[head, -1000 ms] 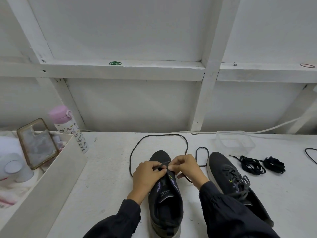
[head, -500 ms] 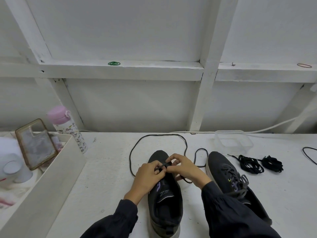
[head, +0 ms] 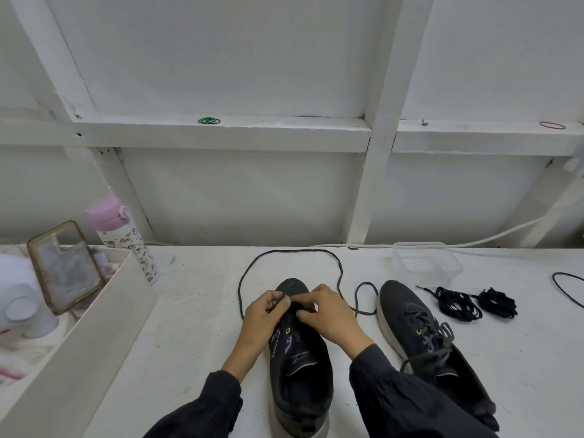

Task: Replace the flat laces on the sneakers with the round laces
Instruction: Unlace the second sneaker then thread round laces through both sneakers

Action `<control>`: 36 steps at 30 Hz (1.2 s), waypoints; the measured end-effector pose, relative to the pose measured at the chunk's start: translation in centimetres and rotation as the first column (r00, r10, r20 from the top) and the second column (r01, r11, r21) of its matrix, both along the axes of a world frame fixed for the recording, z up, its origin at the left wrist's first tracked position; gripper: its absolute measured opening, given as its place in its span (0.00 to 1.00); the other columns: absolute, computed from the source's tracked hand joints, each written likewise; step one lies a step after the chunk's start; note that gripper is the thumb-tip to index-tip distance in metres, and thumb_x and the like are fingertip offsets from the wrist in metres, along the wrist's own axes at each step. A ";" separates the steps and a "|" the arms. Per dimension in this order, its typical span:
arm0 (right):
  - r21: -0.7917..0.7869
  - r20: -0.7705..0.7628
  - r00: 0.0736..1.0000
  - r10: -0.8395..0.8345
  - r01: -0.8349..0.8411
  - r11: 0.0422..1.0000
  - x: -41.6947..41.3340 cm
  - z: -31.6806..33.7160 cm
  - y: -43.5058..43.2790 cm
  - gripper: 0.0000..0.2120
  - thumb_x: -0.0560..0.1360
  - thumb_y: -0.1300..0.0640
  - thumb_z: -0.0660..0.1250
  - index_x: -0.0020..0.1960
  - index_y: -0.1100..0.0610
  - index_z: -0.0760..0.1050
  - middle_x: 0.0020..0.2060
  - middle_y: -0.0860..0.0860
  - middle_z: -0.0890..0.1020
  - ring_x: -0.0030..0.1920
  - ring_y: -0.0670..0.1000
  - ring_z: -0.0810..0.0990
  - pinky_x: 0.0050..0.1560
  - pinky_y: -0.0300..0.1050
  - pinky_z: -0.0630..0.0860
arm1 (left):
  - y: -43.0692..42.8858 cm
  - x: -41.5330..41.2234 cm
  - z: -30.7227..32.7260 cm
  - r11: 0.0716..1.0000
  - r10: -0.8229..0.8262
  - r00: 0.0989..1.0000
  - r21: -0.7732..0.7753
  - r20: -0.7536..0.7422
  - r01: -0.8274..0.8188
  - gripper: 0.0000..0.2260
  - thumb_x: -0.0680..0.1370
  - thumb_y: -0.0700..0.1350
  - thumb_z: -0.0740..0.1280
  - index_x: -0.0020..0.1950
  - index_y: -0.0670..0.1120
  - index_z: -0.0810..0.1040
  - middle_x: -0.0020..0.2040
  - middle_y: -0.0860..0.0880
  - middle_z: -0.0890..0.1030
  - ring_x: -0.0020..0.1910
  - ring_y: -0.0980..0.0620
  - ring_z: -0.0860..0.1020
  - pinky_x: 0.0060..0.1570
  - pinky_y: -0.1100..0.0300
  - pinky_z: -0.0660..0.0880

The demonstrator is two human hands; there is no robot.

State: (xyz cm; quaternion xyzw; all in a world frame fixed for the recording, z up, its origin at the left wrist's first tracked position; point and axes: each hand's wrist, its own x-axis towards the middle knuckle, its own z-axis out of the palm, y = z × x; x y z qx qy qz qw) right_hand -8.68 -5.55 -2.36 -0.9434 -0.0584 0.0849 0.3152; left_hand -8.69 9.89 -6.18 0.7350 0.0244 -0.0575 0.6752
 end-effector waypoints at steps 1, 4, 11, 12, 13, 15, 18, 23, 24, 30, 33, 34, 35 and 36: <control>-0.014 0.042 0.999 -0.030 0.031 0.999 0.0 -0.1 0.3 0.14 0.76 0.49 0.66 0.61 0.39 0.78 0.52 0.47 0.74 0.52 0.49 0.77 0.46 0.41 0.71 | 0.2 0.0 0.1 1.000 -0.008 1.000 0.005 0.003 0.008 0.03 0.78 0.42 0.68 0.49 0.45 0.81 0.40 0.52 0.84 0.41 0.58 0.80 0.42 0.67 0.74; 0.033 0.130 0.985 -0.115 0.111 0.993 0.2 -0.3 0.6 0.07 0.75 0.46 0.68 0.51 0.45 0.82 0.50 0.46 0.75 0.50 0.46 0.75 0.39 0.37 0.67 | 1.0 -0.4 0.4 1.000 -0.018 0.999 0.004 0.035 0.018 0.05 0.79 0.45 0.67 0.50 0.45 0.81 0.34 0.58 0.80 0.34 0.64 0.77 0.36 0.71 0.71; 0.090 0.086 0.995 -0.057 0.050 0.995 0.9 -0.7 1.0 0.11 0.70 0.57 0.68 0.35 0.50 0.68 0.41 0.47 0.72 0.40 0.47 0.71 0.40 0.41 0.70 | 3.5 -0.3 -0.3 0.994 0.009 0.996 0.110 0.093 -0.019 0.06 0.79 0.43 0.67 0.45 0.46 0.83 0.35 0.55 0.82 0.27 0.56 0.70 0.32 0.67 0.69; 0.081 0.089 0.995 -0.044 0.037 0.996 1.0 -0.8 1.0 0.12 0.70 0.58 0.69 0.34 0.50 0.66 0.40 0.47 0.72 0.39 0.47 0.71 0.39 0.40 0.69 | 3.7 -0.3 -0.4 0.992 0.004 0.996 0.122 0.091 -0.016 0.06 0.79 0.42 0.68 0.46 0.48 0.84 0.37 0.52 0.83 0.26 0.56 0.70 0.32 0.67 0.70; 0.074 0.095 0.995 -0.034 0.027 0.997 1.0 -1.0 1.0 0.12 0.70 0.58 0.68 0.34 0.51 0.66 0.40 0.48 0.72 0.39 0.48 0.71 0.39 0.40 0.69 | 3.8 -0.3 -0.4 0.991 0.003 0.996 0.133 0.086 -0.014 0.07 0.79 0.41 0.68 0.47 0.50 0.85 0.37 0.51 0.84 0.25 0.56 0.70 0.32 0.66 0.70; 0.052 0.111 0.994 -0.023 0.017 0.998 1.2 -1.4 0.9 0.10 0.72 0.59 0.67 0.36 0.52 0.66 0.40 0.48 0.71 0.40 0.49 0.71 0.38 0.40 0.68 | 4.0 -0.4 -0.4 0.986 -0.001 0.997 0.166 0.083 -0.013 0.08 0.78 0.40 0.69 0.48 0.52 0.85 0.35 0.53 0.83 0.25 0.60 0.71 0.32 0.68 0.69; 0.006 0.139 0.990 0.008 -0.009 1.000 1.2 -1.6 0.9 0.05 0.74 0.58 0.66 0.42 0.53 0.70 0.42 0.48 0.72 0.44 0.50 0.72 0.42 0.42 0.71 | 3.9 -0.5 -0.3 0.974 -0.009 0.995 0.225 0.099 -0.013 0.05 0.76 0.43 0.72 0.45 0.52 0.86 0.37 0.56 0.85 0.35 0.62 0.79 0.40 0.67 0.74; 0.012 0.162 0.987 -0.005 0.003 1.000 1.0 -1.5 0.8 0.04 0.74 0.57 0.68 0.48 0.50 0.78 0.46 0.47 0.75 0.47 0.48 0.75 0.48 0.44 0.75 | 3.8 -0.5 -0.3 0.936 -0.037 0.993 0.352 0.112 -0.004 0.03 0.74 0.47 0.74 0.41 0.54 0.86 0.39 0.59 0.85 0.40 0.59 0.81 0.48 0.58 0.78; 0.010 0.172 0.985 -0.013 0.011 1.000 1.0 -1.5 0.9 0.04 0.73 0.57 0.69 0.47 0.50 0.79 0.46 0.46 0.75 0.47 0.48 0.75 0.47 0.44 0.74 | 3.8 -0.5 -0.3 0.927 -0.037 0.993 0.374 0.116 -0.009 0.04 0.73 0.47 0.74 0.40 0.55 0.86 0.39 0.59 0.85 0.39 0.60 0.81 0.47 0.58 0.78; -0.051 0.159 0.987 -0.017 0.025 0.998 1.0 -1.6 1.1 0.05 0.72 0.52 0.72 0.47 0.49 0.84 0.50 0.46 0.76 0.51 0.47 0.74 0.47 0.42 0.73 | 3.6 -0.3 0.6 0.828 -0.064 0.987 0.560 0.145 -0.029 0.04 0.72 0.50 0.73 0.37 0.57 0.85 0.37 0.64 0.83 0.42 0.64 0.80 0.41 0.64 0.75; -0.008 0.138 0.990 -0.041 0.042 0.999 1.1 -1.8 1.1 0.05 0.71 0.52 0.73 0.46 0.48 0.85 0.49 0.46 0.75 0.52 0.47 0.74 0.49 0.45 0.75 | 3.3 -0.3 1.1 0.760 -0.094 0.982 0.649 0.166 -0.037 0.04 0.72 0.51 0.72 0.37 0.56 0.85 0.37 0.64 0.83 0.42 0.66 0.79 0.39 0.67 0.72; 0.025 0.121 0.991 -0.052 0.049 0.998 1.1 -1.9 1.1 0.05 0.70 0.53 0.74 0.46 0.48 0.85 0.49 0.45 0.75 0.52 0.47 0.74 0.49 0.46 0.75 | 3.2 -0.2 1.3 0.733 -0.106 0.978 0.678 0.179 -0.044 0.04 0.73 0.51 0.71 0.38 0.56 0.84 0.37 0.63 0.83 0.42 0.65 0.79 0.38 0.68 0.71; 0.063 0.101 0.993 -0.062 0.056 0.996 1.2 -2.1 1.0 0.05 0.70 0.53 0.74 0.45 0.48 0.85 0.48 0.45 0.75 0.52 0.47 0.74 0.50 0.48 0.76 | 3.2 -0.2 1.6 0.702 -0.117 0.975 0.710 0.191 -0.055 0.04 0.73 0.52 0.71 0.39 0.56 0.84 0.37 0.61 0.83 0.42 0.64 0.78 0.37 0.69 0.69; 0.098 0.082 0.994 -0.071 0.063 0.993 1.2 -2.2 1.0 0.05 0.69 0.54 0.75 0.45 0.48 0.86 0.48 0.45 0.74 0.52 0.47 0.75 0.50 0.49 0.77 | 3.1 -0.1 1.8 0.671 -0.128 0.971 0.738 0.203 -0.066 0.04 0.73 0.52 0.70 0.39 0.56 0.84 0.38 0.61 0.83 0.42 0.63 0.78 0.36 0.70 0.68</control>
